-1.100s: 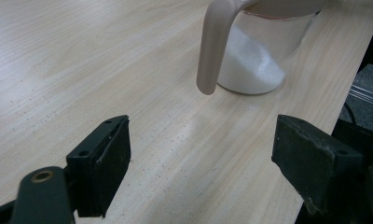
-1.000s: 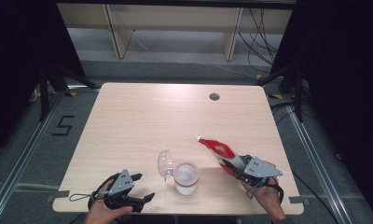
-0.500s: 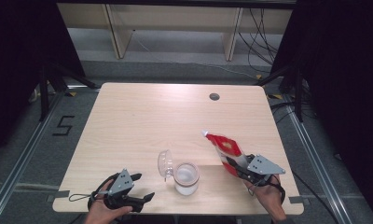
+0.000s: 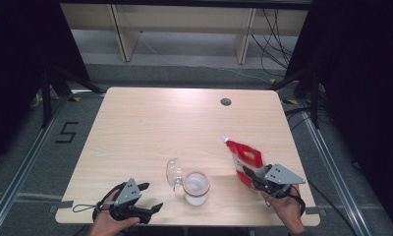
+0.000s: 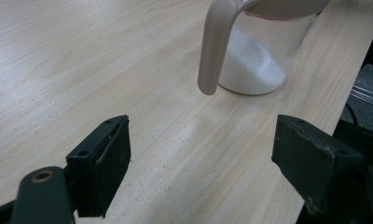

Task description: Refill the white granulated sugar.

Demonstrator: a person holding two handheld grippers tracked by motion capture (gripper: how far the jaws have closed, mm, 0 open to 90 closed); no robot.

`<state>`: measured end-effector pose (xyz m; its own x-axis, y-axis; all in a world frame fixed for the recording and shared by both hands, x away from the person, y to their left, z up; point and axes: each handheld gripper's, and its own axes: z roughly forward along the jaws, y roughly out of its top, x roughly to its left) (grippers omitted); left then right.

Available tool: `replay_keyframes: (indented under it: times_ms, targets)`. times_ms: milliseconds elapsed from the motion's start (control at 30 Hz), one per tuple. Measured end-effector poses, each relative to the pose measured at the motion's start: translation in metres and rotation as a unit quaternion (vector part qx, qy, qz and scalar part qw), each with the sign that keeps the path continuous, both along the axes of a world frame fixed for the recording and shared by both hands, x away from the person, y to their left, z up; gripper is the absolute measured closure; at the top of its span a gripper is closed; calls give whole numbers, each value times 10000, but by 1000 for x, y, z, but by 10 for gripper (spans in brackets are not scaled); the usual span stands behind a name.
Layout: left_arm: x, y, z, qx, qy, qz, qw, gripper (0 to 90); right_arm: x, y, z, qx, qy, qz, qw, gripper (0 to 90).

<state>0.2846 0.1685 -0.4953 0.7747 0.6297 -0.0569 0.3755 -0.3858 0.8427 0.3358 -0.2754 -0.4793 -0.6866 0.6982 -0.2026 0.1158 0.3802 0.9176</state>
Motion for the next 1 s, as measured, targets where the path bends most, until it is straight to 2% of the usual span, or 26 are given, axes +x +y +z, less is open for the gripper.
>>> replay_keyframes:
  times_ms: [33, 100, 133, 200, 267, 300, 367, 400, 533, 567, 600, 633, 667, 700, 733, 767, 800, 833, 867, 900, 933, 967, 1000]
  targets:
    - [0, 0, 0, -1, 0, 3, 10000, 191, 0, -2, 1, -88, -104, -34, 9999, 682]
    - [1, 1, 0, 61, -71, -57, 9999, 191, -1, -4, 1, 0, 38, -76, 10000, 682]
    - [0, 0, 0, 1, 3, 8, 10000, 192, -1, -5, 1, -21, 26, -62, 10000, 682]
    - [0, 0, 0, -1, 2, 2, 10000, 191, -1, -7, 1, -65, -44, -73, 9999, 680]
    - [0, 0, 0, 2, 0, 4, 10000, 191, -3, -7, 1, 75, 101, -174, 9998, 680]
    - [0, 0, 0, -1, -6, 1, 10000, 191, -2, -10, 1, -32, -56, -168, 9998, 680]
    - [0, 1, 1, 20, 25, -13, 10000, 191, -4, -10, 1, 104, 118, -280, 9995, 679]
    - [1, 2, 1, 115, -10, 8, 9999, 191, -3, -11, 1, 79, 126, -266, 9995, 679]
    - [0, 1, 1, 21, 26, 1, 10000, 191, -7, -14, 0, 111, 213, -360, 9991, 679]
    - [1, 2, 1, 136, -43, -32, 9999, 191, -7, -14, 0, 168, 221, -420, 9987, 678]
    - [1, 3, 1, 176, -18, -17, 9998, 191, -8, -15, 0, 207, 226, -448, 9985, 678]
    - [1, 3, 1, 167, -17, -7, 9999, 191, -8, -16, -1, 192, 204, -451, 9986, 677]
    - [1, 3, 1, 171, -19, -6, 9999, 191, -11, -16, -2, 238, 277, -508, 9980, 678]
    - [0, 1, 1, -8, 5, 45, 10000, 191, -11, -17, -2, 246, 251, -505, 9981, 678]
    - [0, 2, 1, 86, -3, 6, 10000, 191, -12, -16, -2, 296, 283, -515, 9978, 678]
    - [1, 3, 1, 171, -17, -12, 9999, 191, -13, -15, -2, 288, 218, -550, 9978, 678]
    - [0, 1, 1, 38, 39, -14, 10000, 191, -12, -15, -3, 307, 166, -561, 9978, 677]
    - [0, 1, 0, 14, 24, -14, 10000, 191, -12, -16, -2, 278, 251, -491, 9981, 674]
    - [0, 1, 1, 24, 32, -4, 10000, 191, -13, -16, -2, 346, 230, -588, 9974, 669]
    - [1, 2, 1, 127, -3, -9, 9999, 191, -12, -17, -2, 310, 191, -562, 9978, 664]
    - [1, 2, 1, 126, -20, 20, 9999, 191, -13, -17, -2, 371, 231, -584, 9973, 656]
    - [0, 1, 1, 19, -31, 38, 10000, 191, -13, -19, -1, 340, 175, -570, 9976, 646]
    - [0, 2, 1, 40, -32, 44, 10000, 191, -15, -20, 0, 350, 243, -641, 9970, 635]
